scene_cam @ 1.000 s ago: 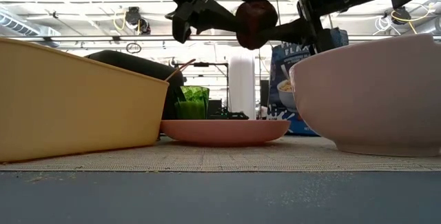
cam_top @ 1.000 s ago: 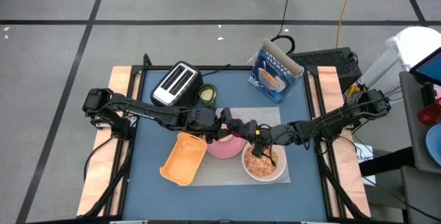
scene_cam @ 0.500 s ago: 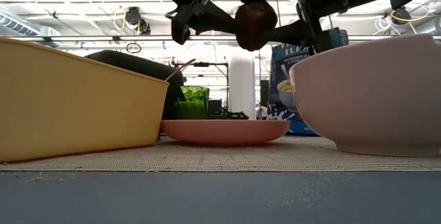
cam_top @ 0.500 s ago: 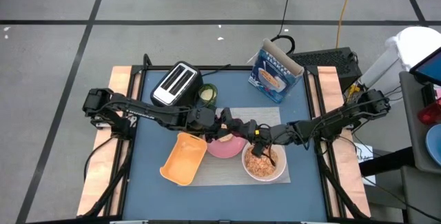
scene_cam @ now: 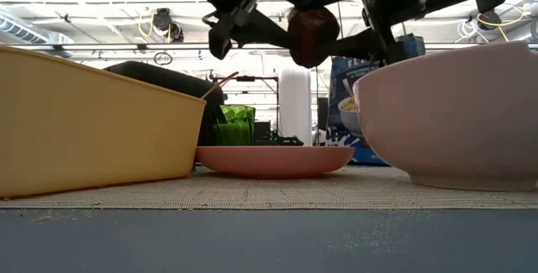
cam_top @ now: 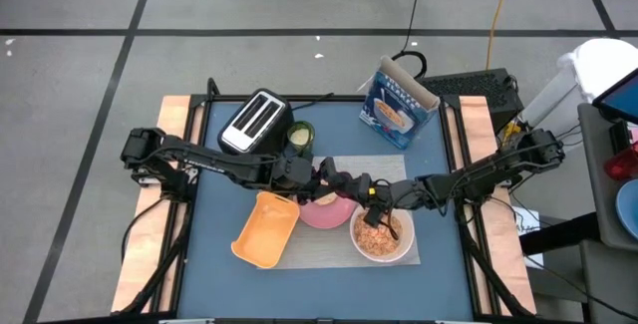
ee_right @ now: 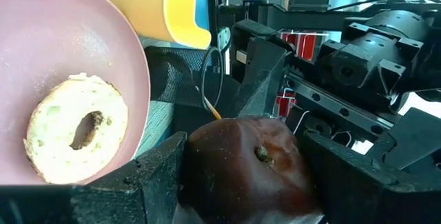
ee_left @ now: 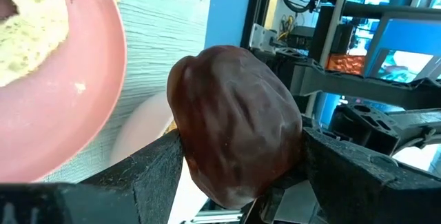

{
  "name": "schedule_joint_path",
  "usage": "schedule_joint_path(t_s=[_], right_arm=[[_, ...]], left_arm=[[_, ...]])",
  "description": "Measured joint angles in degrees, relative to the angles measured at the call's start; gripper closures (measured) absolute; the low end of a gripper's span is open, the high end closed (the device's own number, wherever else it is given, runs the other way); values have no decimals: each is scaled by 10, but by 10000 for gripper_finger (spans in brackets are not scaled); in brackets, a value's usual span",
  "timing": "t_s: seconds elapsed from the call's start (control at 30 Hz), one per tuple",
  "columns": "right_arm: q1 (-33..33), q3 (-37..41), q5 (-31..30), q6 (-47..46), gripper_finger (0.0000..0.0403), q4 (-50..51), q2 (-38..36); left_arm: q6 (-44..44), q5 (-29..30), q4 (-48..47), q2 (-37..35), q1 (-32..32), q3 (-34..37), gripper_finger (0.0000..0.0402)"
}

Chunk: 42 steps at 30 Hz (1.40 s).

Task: Arrange a breakfast setting
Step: Put the red apple on the gray placemat

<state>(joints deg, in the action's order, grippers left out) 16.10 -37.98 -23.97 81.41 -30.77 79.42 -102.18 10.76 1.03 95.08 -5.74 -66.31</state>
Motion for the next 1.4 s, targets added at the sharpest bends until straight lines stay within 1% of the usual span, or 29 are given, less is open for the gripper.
schedule_joint_path(t_s=[0.37,0.53,0.67,0.77,0.9,1.07,1.23,1.4], right_arm=[[0,0,-1,3,139,-1,-1],[-1,-1,-6,4,141,-2,-1],[-1,-1,-9,5,141,-1,-1],[-1,-1,-10,3,140,-1,-1],[0,-1,-29,2,141,-2,-2],[0,-1,-52,-3,140,-2,-2],[1,1,-75,-32,142,-3,-2],[1,3,-114,-75,140,-1,-1]], left_arm=[[5,1,-1,-1,1,1,119],[5,30,-2,-1,4,1,119],[40,38,-3,-1,7,1,119],[46,39,10,-1,6,1,119],[51,46,29,-1,7,3,119],[53,48,30,-1,7,3,119],[67,48,33,-2,7,3,119],[79,54,33,-2,8,2,119]])
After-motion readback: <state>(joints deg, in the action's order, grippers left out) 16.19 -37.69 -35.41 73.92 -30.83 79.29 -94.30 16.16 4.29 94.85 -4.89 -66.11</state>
